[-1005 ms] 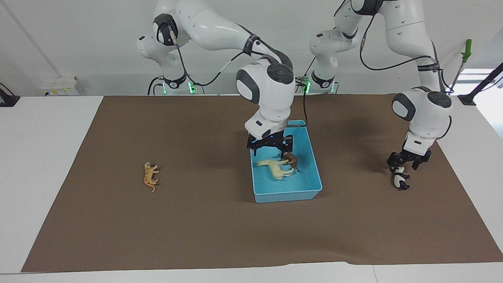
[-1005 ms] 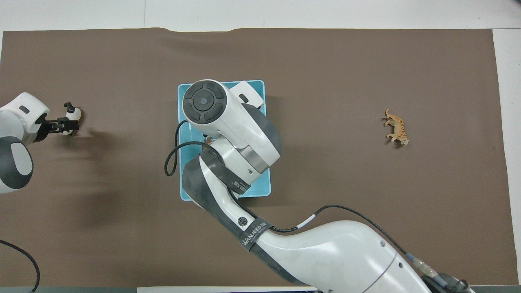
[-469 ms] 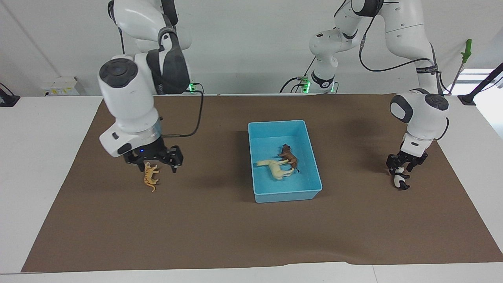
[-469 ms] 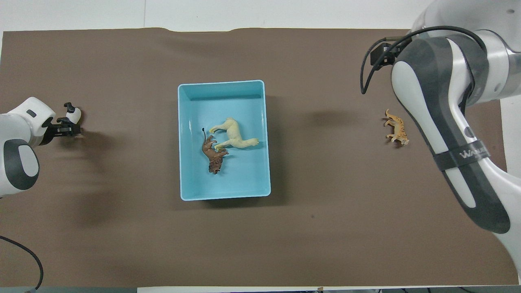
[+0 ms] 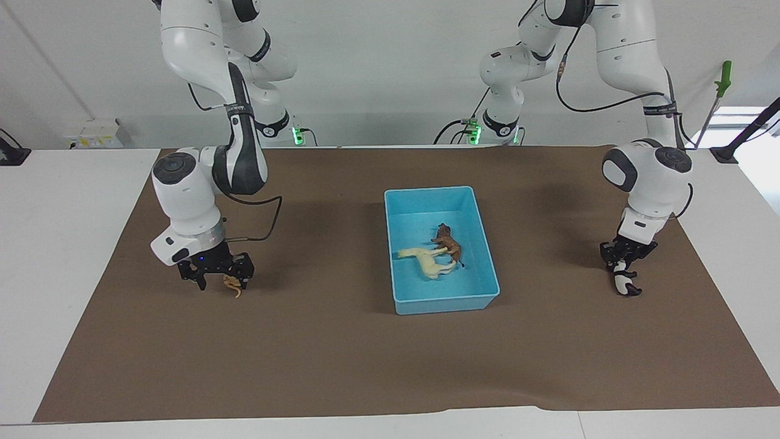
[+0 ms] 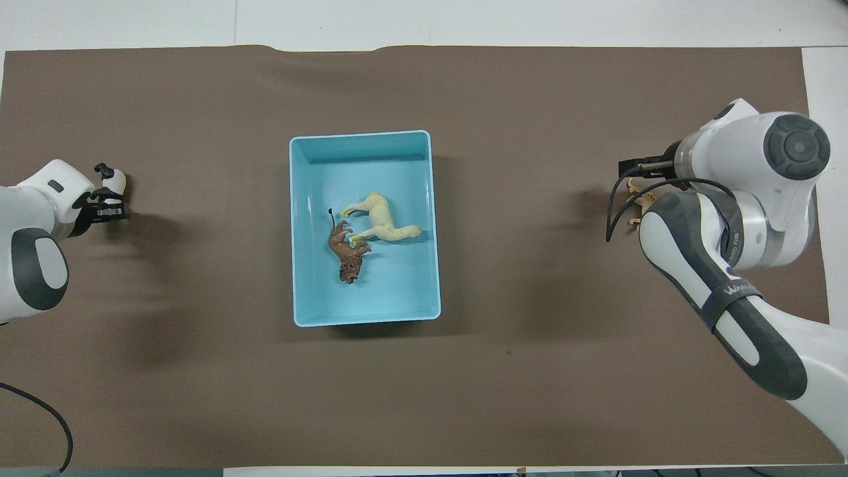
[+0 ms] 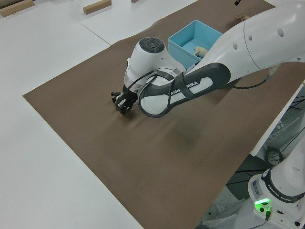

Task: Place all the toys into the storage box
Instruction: 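Lift the cow with the left gripper while the right gripper reaches the deer, then drop the cow with the left gripper while the right gripper grasps the deer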

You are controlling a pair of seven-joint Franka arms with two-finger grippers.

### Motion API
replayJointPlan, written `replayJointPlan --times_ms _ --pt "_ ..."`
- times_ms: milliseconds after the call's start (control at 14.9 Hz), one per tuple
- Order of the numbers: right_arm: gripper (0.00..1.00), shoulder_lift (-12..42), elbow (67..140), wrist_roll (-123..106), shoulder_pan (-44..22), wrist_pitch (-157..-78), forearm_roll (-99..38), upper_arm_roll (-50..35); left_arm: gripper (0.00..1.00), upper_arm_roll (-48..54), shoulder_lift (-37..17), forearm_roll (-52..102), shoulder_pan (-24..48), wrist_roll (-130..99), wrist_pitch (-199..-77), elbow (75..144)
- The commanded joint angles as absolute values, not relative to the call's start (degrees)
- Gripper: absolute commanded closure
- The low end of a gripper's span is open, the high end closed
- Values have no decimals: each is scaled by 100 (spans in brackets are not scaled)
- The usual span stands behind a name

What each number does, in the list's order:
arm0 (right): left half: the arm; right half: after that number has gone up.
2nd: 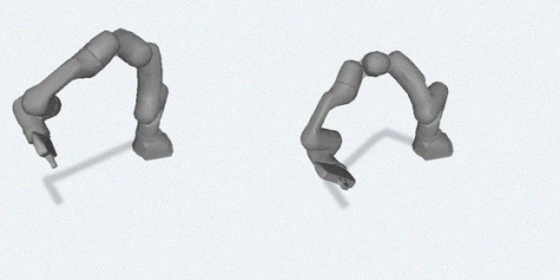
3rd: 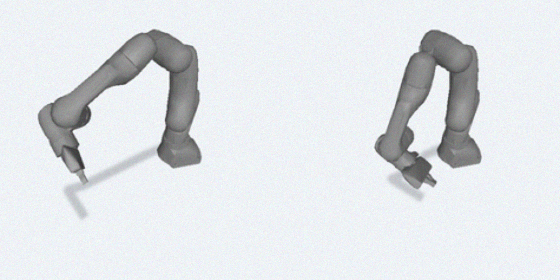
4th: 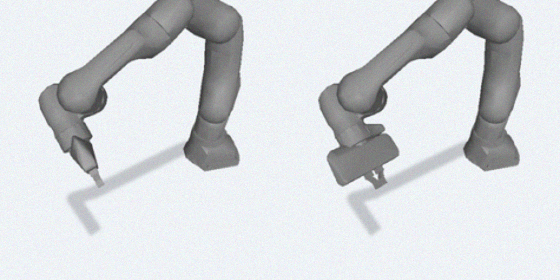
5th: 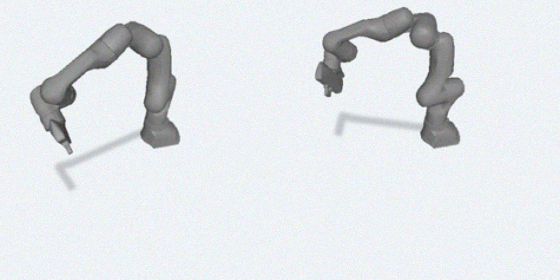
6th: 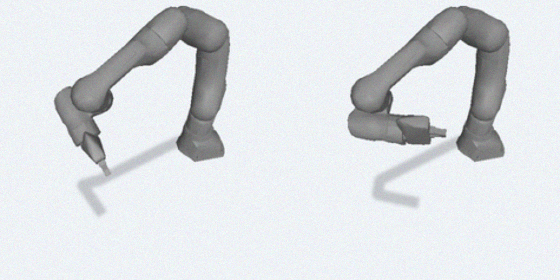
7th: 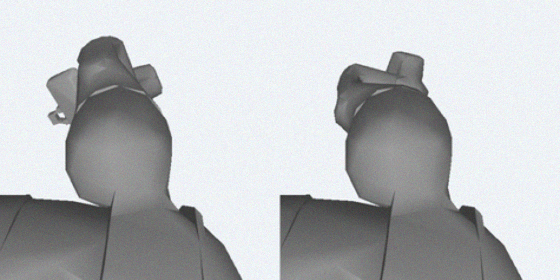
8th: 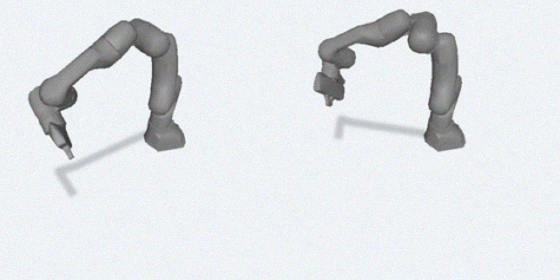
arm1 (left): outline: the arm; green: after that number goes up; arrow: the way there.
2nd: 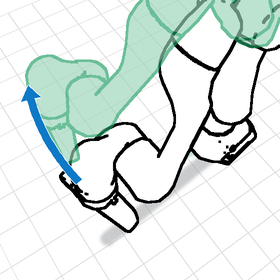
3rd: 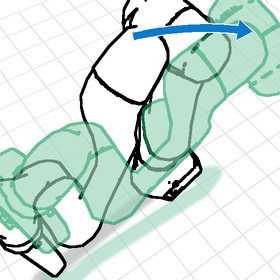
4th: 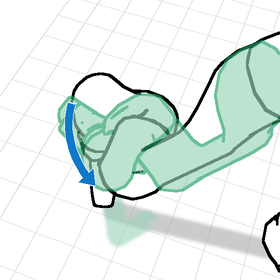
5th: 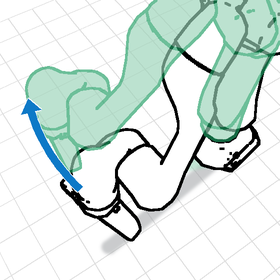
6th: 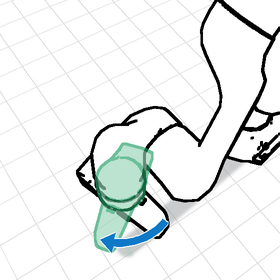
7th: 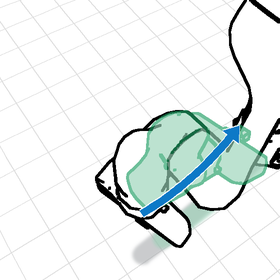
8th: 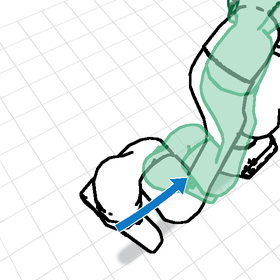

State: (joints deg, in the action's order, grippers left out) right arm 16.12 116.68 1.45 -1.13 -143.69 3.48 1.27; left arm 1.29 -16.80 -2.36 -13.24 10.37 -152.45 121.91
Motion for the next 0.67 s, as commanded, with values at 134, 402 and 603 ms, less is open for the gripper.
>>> replayJointPlan --times_ms 134,402,603 --pt "0 1230 12532 -271 0 -14966 325 26 100 149 -1670 -316 -1231 748 -15294 11963" --pt "0 1432 12559 -360 26 -15300 325 26 100 167 -1302 -290 -495 -566 -13567 11077" --pt "0 1450 12551 -369 26 -15346 325 26 100 176 -994 -290 392 -2104 -12132 10521"
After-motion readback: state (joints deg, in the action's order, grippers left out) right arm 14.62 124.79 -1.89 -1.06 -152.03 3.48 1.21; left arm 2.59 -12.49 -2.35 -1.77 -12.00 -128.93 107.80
